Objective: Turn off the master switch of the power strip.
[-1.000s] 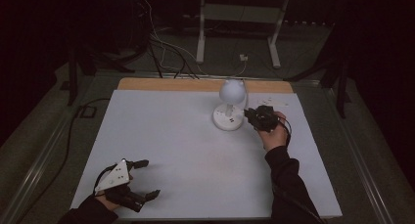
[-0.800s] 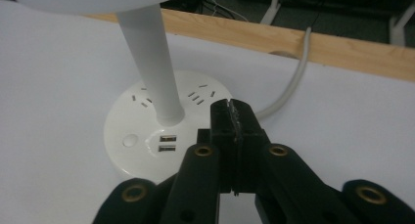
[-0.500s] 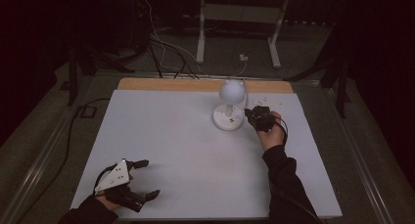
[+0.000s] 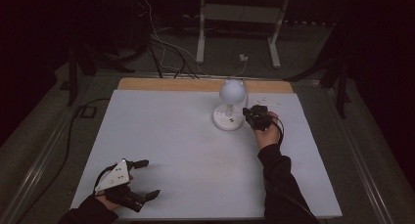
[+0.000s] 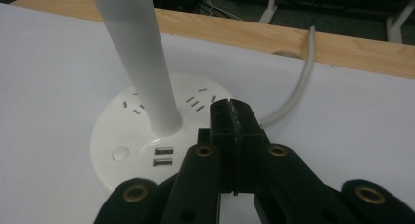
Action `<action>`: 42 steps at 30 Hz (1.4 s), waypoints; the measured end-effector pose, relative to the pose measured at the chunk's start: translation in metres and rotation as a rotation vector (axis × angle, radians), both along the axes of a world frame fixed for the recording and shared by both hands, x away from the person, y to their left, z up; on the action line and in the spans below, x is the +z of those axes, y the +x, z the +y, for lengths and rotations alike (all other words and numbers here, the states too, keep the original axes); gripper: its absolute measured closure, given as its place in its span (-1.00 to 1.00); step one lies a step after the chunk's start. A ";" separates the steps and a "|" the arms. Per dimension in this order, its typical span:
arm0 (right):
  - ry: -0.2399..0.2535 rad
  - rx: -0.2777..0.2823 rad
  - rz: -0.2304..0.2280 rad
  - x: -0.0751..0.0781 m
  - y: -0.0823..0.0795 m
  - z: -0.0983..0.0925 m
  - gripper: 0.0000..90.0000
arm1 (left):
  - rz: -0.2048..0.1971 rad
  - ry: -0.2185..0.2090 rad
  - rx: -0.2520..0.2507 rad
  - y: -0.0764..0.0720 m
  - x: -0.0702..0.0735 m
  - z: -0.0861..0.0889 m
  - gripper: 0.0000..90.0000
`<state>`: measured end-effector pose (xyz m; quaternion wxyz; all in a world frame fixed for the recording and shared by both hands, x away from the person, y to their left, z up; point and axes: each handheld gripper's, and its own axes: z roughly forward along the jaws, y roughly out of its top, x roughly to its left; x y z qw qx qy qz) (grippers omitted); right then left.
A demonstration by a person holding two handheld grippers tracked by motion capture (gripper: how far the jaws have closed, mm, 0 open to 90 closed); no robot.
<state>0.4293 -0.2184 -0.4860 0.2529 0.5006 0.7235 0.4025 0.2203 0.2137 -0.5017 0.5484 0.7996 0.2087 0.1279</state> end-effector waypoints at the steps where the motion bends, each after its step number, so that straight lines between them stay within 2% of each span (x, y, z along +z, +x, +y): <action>1: -0.001 -0.002 0.000 -0.001 0.001 0.001 1.00 | 0.000 0.000 0.000 0.000 0.000 0.000 -0.99; 13: -0.002 -0.019 -0.003 -0.009 0.006 0.007 1.00 | 0.001 -0.001 0.000 0.000 0.000 0.000 -0.99; 29: -0.016 -0.020 0.020 -0.025 0.010 0.014 1.00 | 0.003 -0.003 -0.001 0.001 0.000 0.000 -0.99; 42: -0.030 -0.011 0.003 -0.030 0.010 0.017 1.00 | 0.004 -0.005 -0.002 0.001 0.000 0.000 -0.99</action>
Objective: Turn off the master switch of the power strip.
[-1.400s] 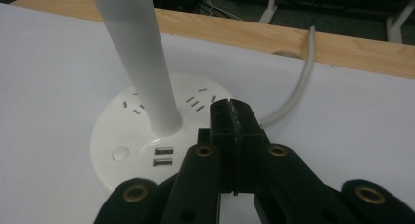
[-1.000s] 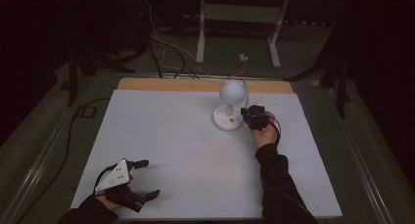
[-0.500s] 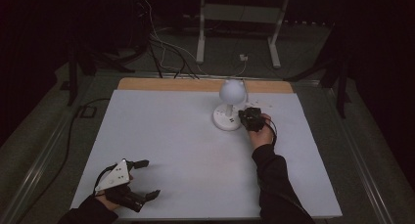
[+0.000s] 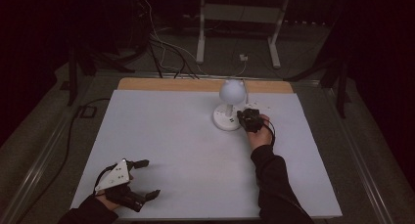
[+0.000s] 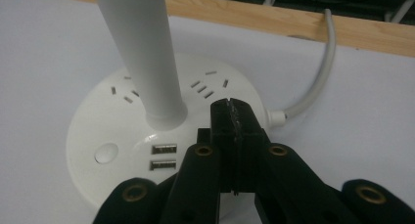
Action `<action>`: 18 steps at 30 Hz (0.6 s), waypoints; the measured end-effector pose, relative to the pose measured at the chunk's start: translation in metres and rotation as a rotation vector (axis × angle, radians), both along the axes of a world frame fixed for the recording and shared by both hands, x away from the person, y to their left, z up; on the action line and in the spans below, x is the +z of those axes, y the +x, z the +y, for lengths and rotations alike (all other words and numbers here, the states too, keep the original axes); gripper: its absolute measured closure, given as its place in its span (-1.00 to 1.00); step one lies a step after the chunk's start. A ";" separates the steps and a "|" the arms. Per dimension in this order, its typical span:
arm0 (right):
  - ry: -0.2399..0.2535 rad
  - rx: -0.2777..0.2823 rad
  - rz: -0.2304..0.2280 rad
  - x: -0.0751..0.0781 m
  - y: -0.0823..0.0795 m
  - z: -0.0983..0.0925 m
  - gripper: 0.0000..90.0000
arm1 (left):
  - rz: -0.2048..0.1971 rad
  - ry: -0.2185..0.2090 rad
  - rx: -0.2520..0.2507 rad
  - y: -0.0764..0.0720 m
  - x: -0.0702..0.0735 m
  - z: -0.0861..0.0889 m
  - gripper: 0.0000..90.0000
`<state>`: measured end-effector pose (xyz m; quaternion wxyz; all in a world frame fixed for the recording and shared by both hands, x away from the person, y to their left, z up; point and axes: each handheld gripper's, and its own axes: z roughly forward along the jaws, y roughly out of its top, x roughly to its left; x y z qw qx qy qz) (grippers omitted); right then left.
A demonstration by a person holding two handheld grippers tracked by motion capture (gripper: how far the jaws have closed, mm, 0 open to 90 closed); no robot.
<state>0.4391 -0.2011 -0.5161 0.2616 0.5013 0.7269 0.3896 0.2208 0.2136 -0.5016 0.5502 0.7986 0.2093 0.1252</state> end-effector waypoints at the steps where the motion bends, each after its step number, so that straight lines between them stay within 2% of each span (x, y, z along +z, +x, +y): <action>1: -0.001 0.000 -0.002 0.000 0.000 0.000 1.00 | -0.002 0.005 0.000 0.000 0.000 0.000 -0.99; 4: 0.017 -0.006 0.006 0.000 0.000 -0.001 1.00 | -0.002 0.005 0.000 0.000 0.000 0.000 -0.99; 10: -0.004 -0.010 0.003 0.000 0.000 0.002 1.00 | -0.002 0.006 -0.001 0.000 0.000 -0.001 -0.99; 11: 0.013 -0.011 0.012 0.000 0.000 0.000 1.00 | -0.001 0.006 0.000 0.000 0.000 -0.001 -0.99; 18: 0.020 -0.006 0.009 0.000 0.000 -0.001 1.00 | -0.002 0.006 0.000 0.000 0.000 -0.001 -0.99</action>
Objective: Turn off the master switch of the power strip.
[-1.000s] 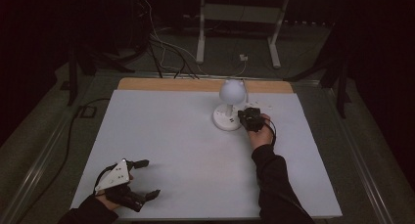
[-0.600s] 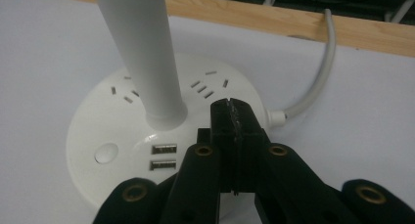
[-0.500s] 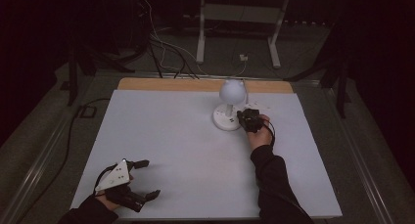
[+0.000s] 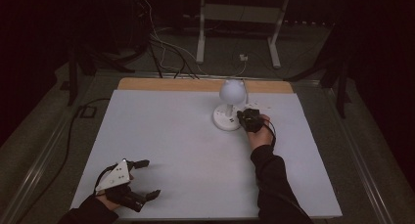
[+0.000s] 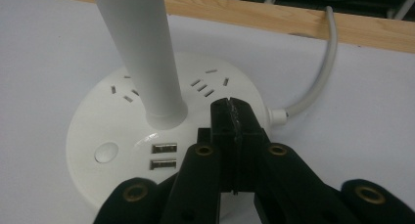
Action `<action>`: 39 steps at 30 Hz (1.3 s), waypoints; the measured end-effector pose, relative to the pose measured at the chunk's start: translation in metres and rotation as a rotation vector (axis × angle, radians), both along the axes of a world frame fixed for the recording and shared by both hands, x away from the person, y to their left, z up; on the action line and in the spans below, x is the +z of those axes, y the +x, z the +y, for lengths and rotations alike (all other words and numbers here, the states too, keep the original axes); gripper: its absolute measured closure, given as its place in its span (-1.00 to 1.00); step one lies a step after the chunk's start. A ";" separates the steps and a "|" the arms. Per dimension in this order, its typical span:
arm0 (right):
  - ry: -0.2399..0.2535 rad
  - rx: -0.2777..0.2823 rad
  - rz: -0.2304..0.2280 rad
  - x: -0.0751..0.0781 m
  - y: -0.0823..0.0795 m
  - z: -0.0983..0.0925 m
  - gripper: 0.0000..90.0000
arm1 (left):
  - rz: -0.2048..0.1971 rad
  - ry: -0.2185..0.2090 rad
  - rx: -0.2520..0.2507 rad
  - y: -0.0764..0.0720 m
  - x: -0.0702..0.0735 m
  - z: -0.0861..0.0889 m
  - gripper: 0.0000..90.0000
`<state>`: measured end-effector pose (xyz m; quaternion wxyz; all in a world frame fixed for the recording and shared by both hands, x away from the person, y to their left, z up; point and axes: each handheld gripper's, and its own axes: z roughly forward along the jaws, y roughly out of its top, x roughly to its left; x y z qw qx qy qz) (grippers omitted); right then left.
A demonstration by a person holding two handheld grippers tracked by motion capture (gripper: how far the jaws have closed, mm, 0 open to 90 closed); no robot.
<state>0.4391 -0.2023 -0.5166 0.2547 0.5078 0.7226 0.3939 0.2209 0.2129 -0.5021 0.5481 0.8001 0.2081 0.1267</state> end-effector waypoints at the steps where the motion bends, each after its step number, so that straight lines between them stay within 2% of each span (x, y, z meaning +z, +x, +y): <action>1: -0.008 0.003 -0.009 -0.001 0.000 0.000 1.00 | 0.000 0.002 0.000 0.000 0.000 0.000 -0.99; 6: -0.018 0.008 -0.019 -0.001 -0.001 0.001 1.00 | -0.001 0.003 -0.001 0.000 0.000 0.000 -0.99; 7: -0.034 0.010 -0.020 -0.001 -0.001 0.002 1.00 | 0.000 0.003 -0.001 -0.001 0.000 0.000 -0.99; 14: -0.025 -0.003 -0.024 -0.003 -0.003 0.003 1.00 | -0.002 0.002 -0.003 0.000 0.000 -0.001 -0.99; 18: -0.058 0.001 -0.027 -0.002 -0.003 0.005 1.00 | -0.001 0.001 -0.005 -0.001 0.001 0.000 -0.99; 24: -0.048 0.000 -0.025 -0.002 -0.002 0.004 1.00 | -0.002 0.000 -0.005 0.000 0.000 0.000 -0.99; 29: -0.076 0.011 -0.019 0.000 -0.001 0.005 1.00 | -0.003 -0.004 -0.004 -0.001 0.001 0.000 -0.99; 31: -0.057 0.007 -0.012 0.000 0.000 0.004 1.00 | -0.005 -0.001 -0.003 -0.001 0.001 0.000 -0.99; 33: -0.020 0.007 0.015 0.002 0.002 0.001 0.95 | -0.003 -0.006 0.000 0.000 0.001 0.001 -0.99; 34: 0.012 -0.005 0.028 0.006 0.003 -0.002 0.87 | -0.003 -0.006 0.000 0.000 0.001 0.001 -0.99; 35: 0.037 0.008 0.050 0.007 0.005 -0.005 0.85 | -0.002 -0.006 0.001 0.000 0.001 0.001 -0.99; 37: 0.013 0.011 0.032 0.009 0.006 -0.007 0.85 | -0.001 -0.002 0.001 0.001 0.000 0.001 -0.99; 39: 0.031 0.018 0.019 0.013 0.005 -0.010 0.83 | -0.002 -0.004 0.001 0.001 0.001 0.001 -0.99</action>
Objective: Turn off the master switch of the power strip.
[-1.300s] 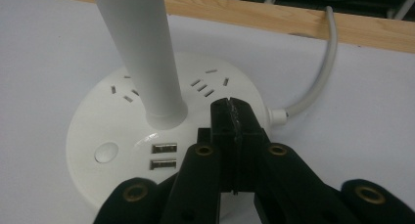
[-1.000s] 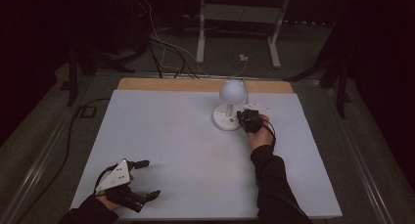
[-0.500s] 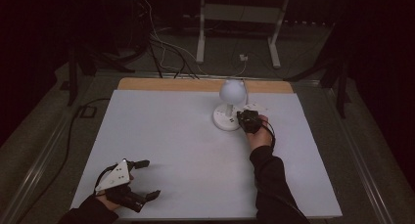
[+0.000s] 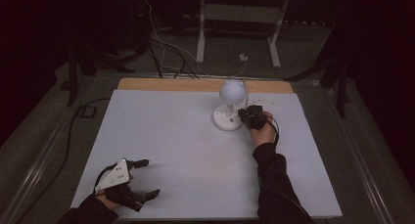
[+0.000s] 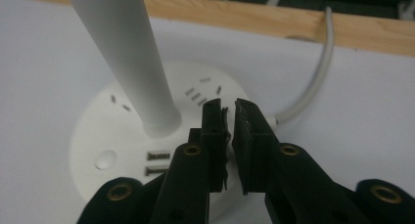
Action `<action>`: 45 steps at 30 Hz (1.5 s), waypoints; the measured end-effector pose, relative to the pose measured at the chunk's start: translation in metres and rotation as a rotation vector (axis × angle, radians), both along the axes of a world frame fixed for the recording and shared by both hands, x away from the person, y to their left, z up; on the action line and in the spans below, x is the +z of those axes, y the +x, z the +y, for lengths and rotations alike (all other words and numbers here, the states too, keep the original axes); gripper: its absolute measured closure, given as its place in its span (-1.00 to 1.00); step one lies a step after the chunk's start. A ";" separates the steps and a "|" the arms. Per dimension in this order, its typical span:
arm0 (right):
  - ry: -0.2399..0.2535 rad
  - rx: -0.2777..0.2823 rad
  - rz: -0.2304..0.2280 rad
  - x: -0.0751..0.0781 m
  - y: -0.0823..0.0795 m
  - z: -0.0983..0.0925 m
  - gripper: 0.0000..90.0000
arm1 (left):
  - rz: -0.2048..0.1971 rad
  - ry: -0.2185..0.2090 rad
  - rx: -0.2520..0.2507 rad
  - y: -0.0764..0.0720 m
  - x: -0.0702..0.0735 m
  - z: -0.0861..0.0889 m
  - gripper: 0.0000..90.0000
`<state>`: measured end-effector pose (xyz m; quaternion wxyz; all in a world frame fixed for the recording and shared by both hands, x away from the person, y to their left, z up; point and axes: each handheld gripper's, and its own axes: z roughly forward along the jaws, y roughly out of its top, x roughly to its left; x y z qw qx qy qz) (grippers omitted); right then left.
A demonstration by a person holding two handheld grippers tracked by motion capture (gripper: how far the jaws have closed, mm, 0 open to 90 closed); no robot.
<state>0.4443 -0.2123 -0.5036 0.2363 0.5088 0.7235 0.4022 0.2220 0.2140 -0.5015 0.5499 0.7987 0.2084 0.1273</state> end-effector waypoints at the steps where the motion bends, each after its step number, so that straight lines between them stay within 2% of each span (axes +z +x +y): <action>1: -0.003 -0.003 -0.004 0.002 0.000 -0.001 0.83 | 0.002 -0.002 0.001 0.000 0.000 0.000 -0.99; 4: 0.000 0.000 -0.007 0.006 -0.001 -0.003 0.81 | -0.001 0.004 -0.001 0.000 0.000 0.000 -0.99; 5: -0.019 0.005 -0.012 0.009 -0.003 -0.003 0.79 | -0.002 0.003 -0.001 0.000 0.000 -0.001 -0.99; 12: 0.006 0.017 0.004 0.008 -0.009 -0.006 0.69 | -0.002 0.000 -0.001 -0.001 0.001 0.000 -0.99; 14: -0.003 0.031 0.001 0.009 -0.012 -0.006 0.56 | -0.003 0.001 -0.001 -0.001 0.001 0.000 -0.99; 15: -0.003 0.031 0.001 0.009 -0.012 -0.006 0.56 | -0.002 0.001 -0.001 -0.001 0.001 0.000 -0.99; 16: -0.009 0.038 0.001 0.012 -0.014 -0.006 0.35 | -0.002 0.000 -0.001 -0.001 0.001 -0.001 -0.99; 17: -0.009 0.038 0.001 0.012 -0.014 -0.006 0.35 | -0.002 -0.002 0.000 -0.001 0.001 -0.001 -0.99; 18: -0.005 0.052 0.003 0.015 -0.015 -0.007 0.07 | -0.001 -0.003 0.000 -0.001 0.001 -0.001 -0.99; 20: 0.013 0.076 0.004 0.018 -0.017 -0.008 -0.21 | -0.002 -0.001 0.000 -0.001 0.001 -0.001 -0.99; 21: 0.013 0.076 0.004 0.018 -0.017 -0.008 -0.21 | -0.002 0.001 0.000 -0.001 0.001 -0.001 -0.99; 22: 0.027 0.082 -0.004 0.021 -0.019 -0.009 -0.37 | -0.002 0.000 0.000 -0.001 0.001 0.000 -0.99; 23: 0.027 0.082 -0.004 0.021 -0.019 -0.009 -0.37 | -0.001 -0.002 0.001 -0.001 0.001 0.000 -0.99; 25: 0.065 0.085 -0.004 0.026 -0.022 -0.010 -0.59 | 0.000 -0.002 0.002 -0.001 0.001 -0.001 -0.99; 31: 0.077 0.128 0.001 0.030 -0.028 -0.011 -0.68 | 0.001 -0.003 0.000 0.000 0.001 -0.001 -0.99; 33: 0.084 0.153 -0.019 0.029 -0.030 -0.013 -0.71 | 0.000 -0.001 -0.001 -0.001 0.001 -0.001 -0.99; 34: 0.096 0.167 -0.018 0.029 -0.031 -0.013 -0.78 | -0.001 -0.004 -0.001 -0.001 0.001 -0.001 -0.99; 35: 0.125 0.190 -0.029 0.030 -0.033 -0.015 -0.97 | 0.001 -0.006 0.000 0.000 0.001 -0.001 -0.99; 38: 0.105 0.203 -0.036 0.031 -0.036 -0.014 -0.97 | 0.003 -0.001 -0.002 -0.001 0.000 -0.001 -0.99; 40: 0.084 0.217 -0.024 0.032 -0.038 -0.013 -0.97 | 0.002 -0.003 -0.003 0.000 0.000 -0.001 -0.99; 43: 0.091 0.229 0.000 0.035 -0.042 -0.013 -1.00 | 0.003 -0.002 -0.002 -0.001 0.001 -0.001 -0.99; 45: 0.109 0.242 -0.001 0.038 -0.045 -0.013 -1.00 | 0.001 0.000 -0.004 -0.001 0.001 0.000 -0.99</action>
